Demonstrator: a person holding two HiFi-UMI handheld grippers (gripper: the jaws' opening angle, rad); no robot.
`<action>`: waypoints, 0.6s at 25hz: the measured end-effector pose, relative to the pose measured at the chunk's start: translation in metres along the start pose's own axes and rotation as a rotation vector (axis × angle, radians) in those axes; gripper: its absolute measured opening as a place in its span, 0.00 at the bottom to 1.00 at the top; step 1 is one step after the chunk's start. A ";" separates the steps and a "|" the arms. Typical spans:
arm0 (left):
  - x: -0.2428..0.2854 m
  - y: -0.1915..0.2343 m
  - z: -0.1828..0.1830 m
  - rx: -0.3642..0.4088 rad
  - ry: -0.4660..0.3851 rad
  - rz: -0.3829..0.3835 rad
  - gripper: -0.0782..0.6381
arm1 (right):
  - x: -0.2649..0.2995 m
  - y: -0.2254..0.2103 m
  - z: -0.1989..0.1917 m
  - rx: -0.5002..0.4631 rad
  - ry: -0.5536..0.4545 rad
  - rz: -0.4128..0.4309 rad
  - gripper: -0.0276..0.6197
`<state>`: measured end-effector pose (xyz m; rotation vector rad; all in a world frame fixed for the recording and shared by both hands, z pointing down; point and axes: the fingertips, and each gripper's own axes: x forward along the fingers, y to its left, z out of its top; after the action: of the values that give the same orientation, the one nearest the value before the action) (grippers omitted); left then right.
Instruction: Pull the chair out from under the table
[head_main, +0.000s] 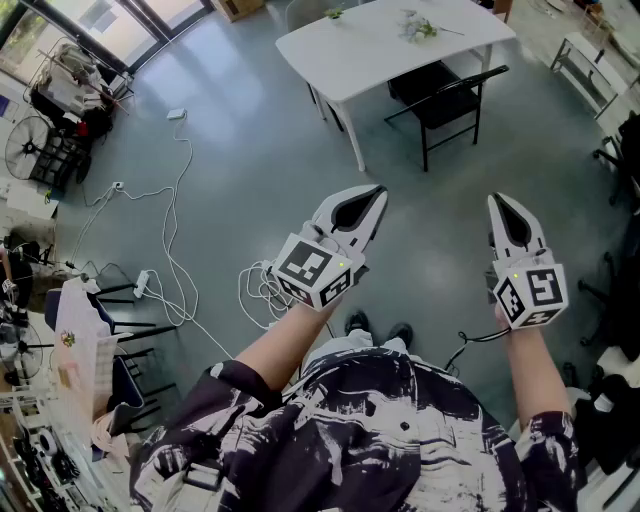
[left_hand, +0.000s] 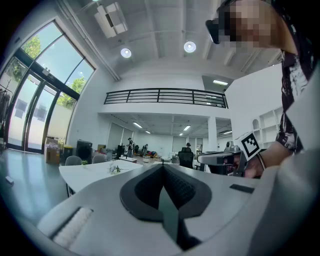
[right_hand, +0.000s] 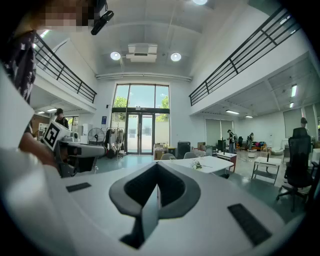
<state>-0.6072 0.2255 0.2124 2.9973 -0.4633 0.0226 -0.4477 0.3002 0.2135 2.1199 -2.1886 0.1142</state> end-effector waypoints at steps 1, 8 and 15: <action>0.000 0.000 0.000 0.000 -0.001 -0.001 0.12 | 0.000 0.000 0.000 0.000 0.001 0.000 0.04; -0.001 0.000 0.001 -0.001 0.001 -0.009 0.12 | 0.000 0.003 -0.001 0.001 0.007 0.006 0.04; -0.002 -0.001 0.002 -0.002 0.005 -0.038 0.12 | 0.000 0.009 0.004 0.015 -0.031 0.038 0.04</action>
<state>-0.6091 0.2265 0.2102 3.0028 -0.4051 0.0259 -0.4570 0.3003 0.2092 2.1022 -2.2525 0.1015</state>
